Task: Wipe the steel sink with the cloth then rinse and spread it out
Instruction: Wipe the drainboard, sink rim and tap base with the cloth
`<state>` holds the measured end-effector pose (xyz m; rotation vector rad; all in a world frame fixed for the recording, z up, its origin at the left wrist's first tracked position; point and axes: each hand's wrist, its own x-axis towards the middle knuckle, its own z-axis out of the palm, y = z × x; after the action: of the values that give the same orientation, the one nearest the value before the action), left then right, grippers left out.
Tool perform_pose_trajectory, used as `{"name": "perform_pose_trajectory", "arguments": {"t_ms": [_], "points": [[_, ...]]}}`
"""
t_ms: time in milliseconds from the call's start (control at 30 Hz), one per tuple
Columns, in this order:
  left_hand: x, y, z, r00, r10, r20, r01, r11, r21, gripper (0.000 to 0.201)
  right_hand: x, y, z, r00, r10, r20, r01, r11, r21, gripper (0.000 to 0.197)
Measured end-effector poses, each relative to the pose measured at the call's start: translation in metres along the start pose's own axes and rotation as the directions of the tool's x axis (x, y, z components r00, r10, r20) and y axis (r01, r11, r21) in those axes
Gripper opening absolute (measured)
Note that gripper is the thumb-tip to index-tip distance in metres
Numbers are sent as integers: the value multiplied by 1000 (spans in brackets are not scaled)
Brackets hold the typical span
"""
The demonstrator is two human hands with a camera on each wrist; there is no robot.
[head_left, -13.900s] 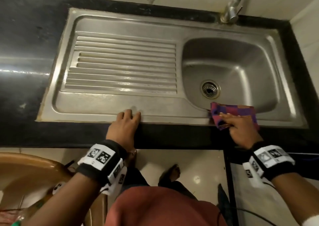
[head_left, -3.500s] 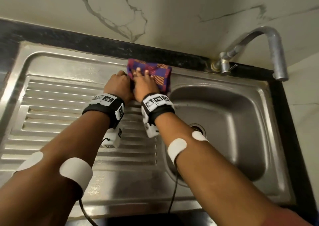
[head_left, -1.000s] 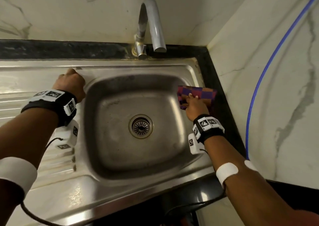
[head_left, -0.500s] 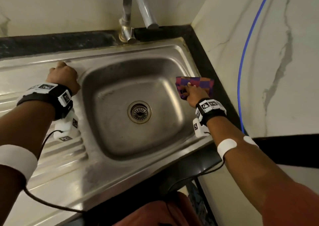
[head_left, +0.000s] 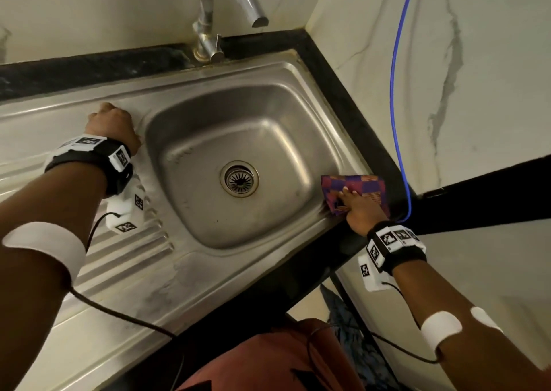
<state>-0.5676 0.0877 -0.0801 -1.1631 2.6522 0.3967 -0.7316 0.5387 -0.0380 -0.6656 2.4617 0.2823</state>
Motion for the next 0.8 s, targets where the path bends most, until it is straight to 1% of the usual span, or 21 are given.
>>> {"name": "perform_pose_trajectory", "arguments": {"t_ms": [100,200,233,300,367,400,467,533,600,667,700,733,767,800], "points": [[-7,-2,-2,1000,8,-19,-10,997,-76,44,-20,-30,8,998,-56,32,54,997,53,66],[-22,-5,2,998,17,-65,-27,987,-157,44,-52,-90,19,975,-205,86,198,977,79,68],[-30,-6,3,996,24,-85,-38,984,-173,44,-63,-116,24,955,-277,101,269,959,93,68],[-46,-9,6,991,44,-123,-66,982,-180,42,-83,-170,37,896,-423,133,410,905,113,69],[-63,-11,7,989,61,-133,-83,982,-168,41,-98,-207,50,838,-519,170,507,855,108,68],[-71,-12,7,988,67,-140,-90,982,-164,41,-101,-213,55,818,-546,180,535,838,109,68],[-89,-17,7,985,80,-155,-106,980,-168,41,-98,-200,58,803,-570,176,557,822,120,68],[-110,-24,10,983,78,-164,-108,977,-182,41,-90,-173,53,817,-556,155,549,831,87,70],[-136,-34,19,985,74,-156,-104,975,-197,40,-78,-151,45,848,-510,144,507,860,58,73],[-164,-49,32,986,62,-152,-95,972,-216,39,-74,-147,42,862,-485,143,484,874,48,73],[-180,-57,37,989,39,-145,-73,968,-239,38,-78,-152,42,855,-497,144,497,867,44,74],[-195,-66,45,990,14,-140,-50,965,-258,39,-86,-162,45,834,-532,144,532,846,43,74],[-211,-75,51,991,-10,-131,-26,964,-265,41,-96,-174,49,793,-592,146,593,804,42,75],[-227,-83,55,991,-29,-127,-6,962,-272,44,-108,-191,56,738,-657,157,659,751,46,75]]}}
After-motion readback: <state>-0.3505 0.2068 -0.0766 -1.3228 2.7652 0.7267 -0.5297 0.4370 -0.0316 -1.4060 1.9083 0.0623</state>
